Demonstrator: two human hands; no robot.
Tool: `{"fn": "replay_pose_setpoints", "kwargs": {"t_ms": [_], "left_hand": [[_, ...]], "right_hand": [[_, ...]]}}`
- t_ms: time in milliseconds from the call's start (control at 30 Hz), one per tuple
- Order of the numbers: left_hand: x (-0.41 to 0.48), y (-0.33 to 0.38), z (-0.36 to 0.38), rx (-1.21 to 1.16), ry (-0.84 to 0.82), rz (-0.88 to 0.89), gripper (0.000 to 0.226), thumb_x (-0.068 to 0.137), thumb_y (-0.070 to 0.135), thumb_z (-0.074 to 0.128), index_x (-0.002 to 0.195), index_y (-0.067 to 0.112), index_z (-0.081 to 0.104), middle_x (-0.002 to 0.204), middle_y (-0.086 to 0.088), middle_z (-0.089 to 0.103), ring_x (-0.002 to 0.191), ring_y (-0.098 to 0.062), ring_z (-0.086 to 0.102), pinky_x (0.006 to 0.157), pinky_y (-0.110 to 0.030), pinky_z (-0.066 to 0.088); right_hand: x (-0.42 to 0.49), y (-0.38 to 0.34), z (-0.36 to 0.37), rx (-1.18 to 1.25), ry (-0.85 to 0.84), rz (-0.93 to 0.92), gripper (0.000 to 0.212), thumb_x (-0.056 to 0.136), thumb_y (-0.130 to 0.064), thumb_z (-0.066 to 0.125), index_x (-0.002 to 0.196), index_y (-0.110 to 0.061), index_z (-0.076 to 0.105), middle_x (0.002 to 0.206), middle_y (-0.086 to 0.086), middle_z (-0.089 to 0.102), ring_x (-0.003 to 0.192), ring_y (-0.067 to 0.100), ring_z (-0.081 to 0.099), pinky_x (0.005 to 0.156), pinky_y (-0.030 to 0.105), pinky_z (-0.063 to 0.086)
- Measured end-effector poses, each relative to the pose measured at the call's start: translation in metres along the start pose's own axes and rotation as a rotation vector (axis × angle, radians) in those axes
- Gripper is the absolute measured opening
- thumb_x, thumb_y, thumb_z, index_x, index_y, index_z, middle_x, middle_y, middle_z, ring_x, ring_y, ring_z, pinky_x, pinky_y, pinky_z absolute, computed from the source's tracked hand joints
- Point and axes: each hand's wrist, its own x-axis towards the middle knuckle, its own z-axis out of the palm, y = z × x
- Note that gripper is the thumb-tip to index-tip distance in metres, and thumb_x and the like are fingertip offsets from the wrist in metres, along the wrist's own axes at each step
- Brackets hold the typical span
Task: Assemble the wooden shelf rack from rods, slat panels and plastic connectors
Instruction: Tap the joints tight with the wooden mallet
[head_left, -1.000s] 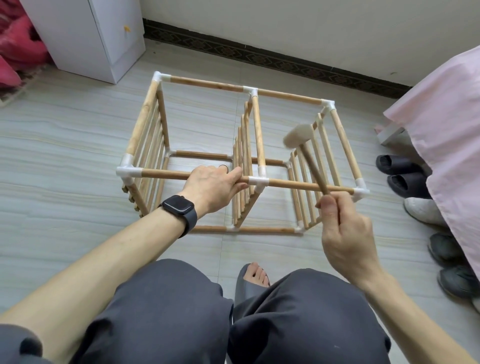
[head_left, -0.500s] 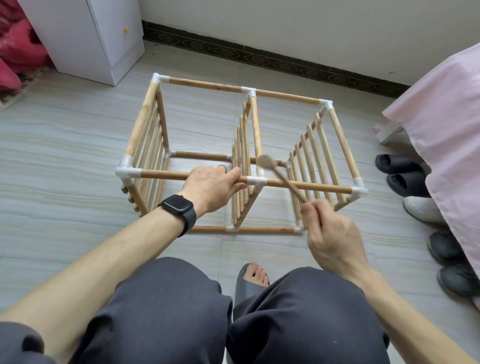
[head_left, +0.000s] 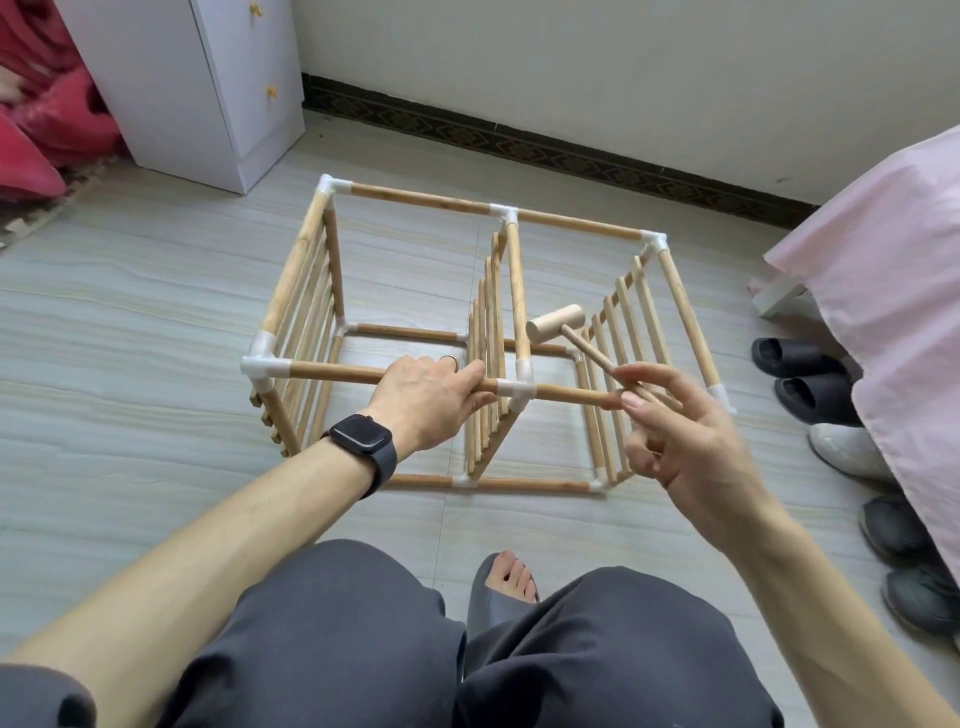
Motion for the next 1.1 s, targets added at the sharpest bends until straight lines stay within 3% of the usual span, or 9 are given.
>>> {"fn": "replay_pose_setpoints", "kwargs": {"t_ms": [67,200,300,367,467,633,833,967,1100], "left_hand": [[0.0,0.0,0.0,0.0,-0.006,0.0,0.047,0.1,0.061,0.014,0.113,0.027,0.044,0.08,0.004,0.049,0.067,-0.018,0.052,0.061,-0.034,0.034],[-0.001,0.0,0.0,-0.001,-0.012,-0.005,0.047,0.101,0.06,0.016,0.115,0.026,0.045,0.082,0.004,0.05,0.067,-0.018,0.051,0.061,-0.033,0.033],[-0.001,0.0,0.002,0.0,-0.012,-0.009,0.048,0.101,0.06,0.015,0.116,0.026,0.044,0.085,0.002,0.052,0.07,-0.02,0.053,0.063,-0.034,0.035],[0.0,0.0,0.003,0.004,-0.006,-0.01,0.048,0.101,0.06,0.015,0.117,0.026,0.044,0.086,0.002,0.052,0.07,-0.02,0.052,0.064,-0.034,0.035],[0.0,0.0,0.005,0.013,0.0,-0.014,0.048,0.102,0.06,0.016,0.119,0.025,0.045,0.091,0.0,0.057,0.071,-0.022,0.05,0.065,-0.035,0.032],[0.0,0.0,0.011,-0.009,0.025,-0.011,0.049,0.102,0.059,0.016,0.119,0.024,0.046,0.096,-0.002,0.059,0.069,-0.023,0.044,0.064,-0.036,0.033],[0.001,-0.001,0.013,-0.004,0.033,0.002,0.049,0.102,0.058,0.015,0.116,0.023,0.046,0.097,-0.002,0.06,0.067,-0.023,0.04,0.062,-0.036,0.029],[0.0,0.0,0.014,0.003,0.038,-0.002,0.054,0.1,0.058,0.011,0.114,0.022,0.048,0.096,-0.002,0.06,0.066,-0.024,0.042,0.062,-0.036,0.026],[0.001,0.001,0.01,0.005,0.009,0.012,0.051,0.101,0.058,0.013,0.114,0.022,0.047,0.099,-0.001,0.06,0.071,-0.025,0.05,0.064,-0.036,0.028]], "right_hand": [[0.011,-0.012,0.0,0.013,0.017,-0.09,0.033,0.086,-0.026,0.072,0.116,-0.014,0.067,0.09,0.004,0.072,0.056,0.012,0.055,0.053,0.02,0.046],[0.037,-0.024,0.018,-0.366,0.287,-0.395,0.037,0.099,-0.05,0.058,0.099,-0.014,0.068,0.066,-0.011,0.048,0.055,0.004,0.047,0.055,0.016,0.042],[0.06,-0.027,0.03,-0.434,0.355,-0.406,0.028,0.104,-0.043,0.05,0.093,-0.022,0.063,0.085,-0.006,0.053,0.073,0.001,0.056,0.07,0.02,0.049],[0.074,-0.027,0.041,-0.217,0.305,-0.309,0.022,0.106,-0.033,0.043,0.089,-0.024,0.055,0.081,-0.006,0.057,0.075,0.008,0.058,0.076,0.028,0.048],[0.088,-0.033,0.061,0.159,0.292,-0.213,0.031,0.098,-0.025,0.043,0.067,-0.024,0.041,0.056,-0.008,0.038,0.051,0.011,0.035,0.055,0.028,0.034],[0.105,-0.052,0.079,0.302,0.307,-0.373,0.049,0.094,-0.028,0.056,0.048,-0.03,0.041,0.044,-0.008,0.03,0.038,0.012,0.027,0.042,0.025,0.027],[0.101,-0.019,0.103,0.058,0.235,-0.386,0.048,0.098,-0.011,0.051,0.052,-0.02,0.042,0.041,-0.006,0.033,0.034,0.012,0.028,0.038,0.032,0.019],[0.112,-0.03,0.089,0.258,0.19,-0.541,0.046,0.094,-0.015,0.055,0.051,-0.03,0.047,0.042,-0.012,0.035,0.032,0.009,0.029,0.037,0.022,0.024],[0.104,-0.005,0.1,0.063,0.25,-0.404,0.045,0.092,-0.013,0.053,0.05,-0.02,0.04,0.04,-0.01,0.033,0.034,0.009,0.028,0.037,0.023,0.022]]}}
